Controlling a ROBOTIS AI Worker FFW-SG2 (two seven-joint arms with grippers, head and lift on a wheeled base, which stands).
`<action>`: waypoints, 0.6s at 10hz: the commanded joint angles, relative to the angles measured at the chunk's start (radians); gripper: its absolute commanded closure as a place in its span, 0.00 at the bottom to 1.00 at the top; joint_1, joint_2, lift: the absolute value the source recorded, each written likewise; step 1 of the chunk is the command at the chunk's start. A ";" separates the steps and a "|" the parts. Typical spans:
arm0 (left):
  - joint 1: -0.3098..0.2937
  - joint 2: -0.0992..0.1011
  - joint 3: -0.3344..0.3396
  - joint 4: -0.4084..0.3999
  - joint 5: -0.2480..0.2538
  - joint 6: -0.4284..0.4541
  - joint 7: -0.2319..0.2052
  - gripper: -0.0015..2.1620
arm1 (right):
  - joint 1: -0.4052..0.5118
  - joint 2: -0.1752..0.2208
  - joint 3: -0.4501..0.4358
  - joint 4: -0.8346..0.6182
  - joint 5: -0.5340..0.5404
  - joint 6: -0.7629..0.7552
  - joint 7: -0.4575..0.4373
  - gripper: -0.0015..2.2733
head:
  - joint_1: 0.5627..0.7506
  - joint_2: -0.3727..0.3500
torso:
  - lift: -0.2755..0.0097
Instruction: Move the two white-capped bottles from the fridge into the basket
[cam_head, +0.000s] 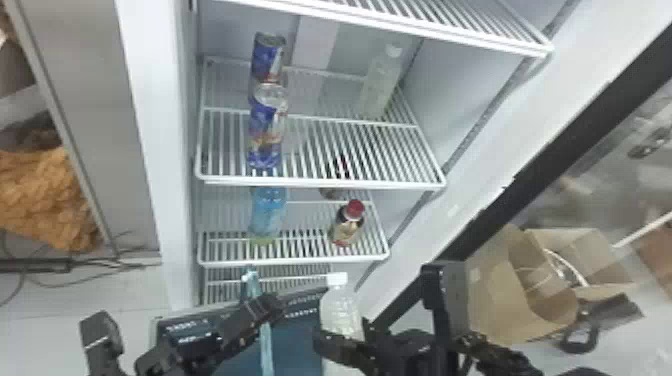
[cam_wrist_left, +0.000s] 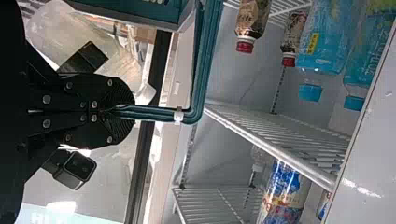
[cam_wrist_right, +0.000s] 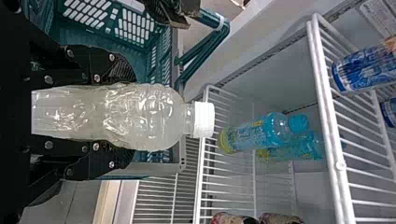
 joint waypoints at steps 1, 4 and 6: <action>0.000 0.000 0.000 0.002 0.000 0.000 0.000 0.54 | -0.003 0.000 0.000 0.007 0.000 0.000 0.004 0.31 | 0.70 0.03 | 0.97; 0.000 0.000 0.000 0.002 0.002 0.000 0.000 0.54 | -0.008 0.000 0.000 0.017 0.006 -0.027 0.010 0.23 | 0.70 0.03 | 0.97; 0.000 0.000 0.000 0.002 0.002 0.000 0.000 0.54 | -0.008 0.002 -0.006 0.017 0.010 -0.051 0.013 0.22 | 0.70 0.03 | 0.97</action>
